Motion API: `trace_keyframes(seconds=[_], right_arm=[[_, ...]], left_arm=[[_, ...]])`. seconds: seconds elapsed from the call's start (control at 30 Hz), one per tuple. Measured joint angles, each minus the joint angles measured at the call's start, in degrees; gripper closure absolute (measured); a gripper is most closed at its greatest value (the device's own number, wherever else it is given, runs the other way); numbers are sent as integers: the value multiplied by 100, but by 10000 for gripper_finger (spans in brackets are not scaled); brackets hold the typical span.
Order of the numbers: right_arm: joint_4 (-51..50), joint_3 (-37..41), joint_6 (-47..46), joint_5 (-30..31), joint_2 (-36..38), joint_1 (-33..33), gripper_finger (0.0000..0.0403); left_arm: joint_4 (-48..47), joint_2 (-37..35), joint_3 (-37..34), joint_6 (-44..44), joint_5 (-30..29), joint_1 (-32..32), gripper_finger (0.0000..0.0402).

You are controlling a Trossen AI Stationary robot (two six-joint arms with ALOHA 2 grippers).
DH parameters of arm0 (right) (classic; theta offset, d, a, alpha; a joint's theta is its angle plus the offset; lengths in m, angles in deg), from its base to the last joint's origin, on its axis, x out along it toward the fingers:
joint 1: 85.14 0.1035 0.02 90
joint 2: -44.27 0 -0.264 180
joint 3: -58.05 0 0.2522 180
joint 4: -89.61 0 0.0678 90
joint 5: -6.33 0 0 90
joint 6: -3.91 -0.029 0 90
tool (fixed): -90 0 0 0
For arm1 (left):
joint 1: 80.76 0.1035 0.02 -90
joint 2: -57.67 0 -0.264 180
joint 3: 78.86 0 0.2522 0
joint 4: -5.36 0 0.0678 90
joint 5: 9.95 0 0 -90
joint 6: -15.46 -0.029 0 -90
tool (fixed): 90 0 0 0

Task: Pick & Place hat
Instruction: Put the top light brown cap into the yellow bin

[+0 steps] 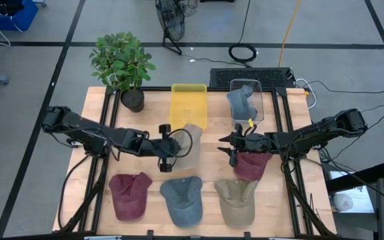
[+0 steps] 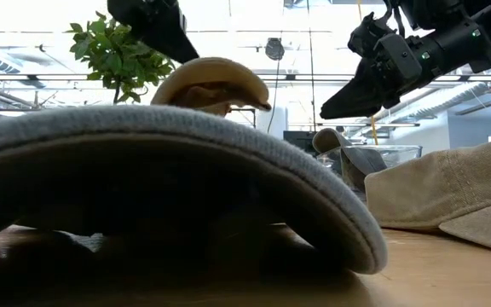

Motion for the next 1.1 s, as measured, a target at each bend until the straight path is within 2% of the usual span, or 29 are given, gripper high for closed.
trace_keyframes(seconds=[0.23, 0.47, 0.6, 0.77, 0.97, 1.1], right_arm=[[2, 1, 2, 2, 0, -1, 250], [3, 1, 59, 2, 0, -2, 250], [4, -1, 64, 2, 1, -2, 250], [2, 1, 83, 2, 0, -1, 250], [37, 1, 57, 2, 0, 0, 250], [80, 1, 50, 2, 2, -2, 250]], left_arm=[[80, 0, 56, -898, 47, 516, 389], [766, 0, 56, -1552, 830, 1470, 388], [1221, 51, 56, -2033, 1502, 1999, 394], [1536, 144, 64, -2123, 2105, 2603, 387], [1673, 445, 62, -2343, 2356, 3079, 395], [1988, 816, 58, -2425, 2484, 3297, 386]])
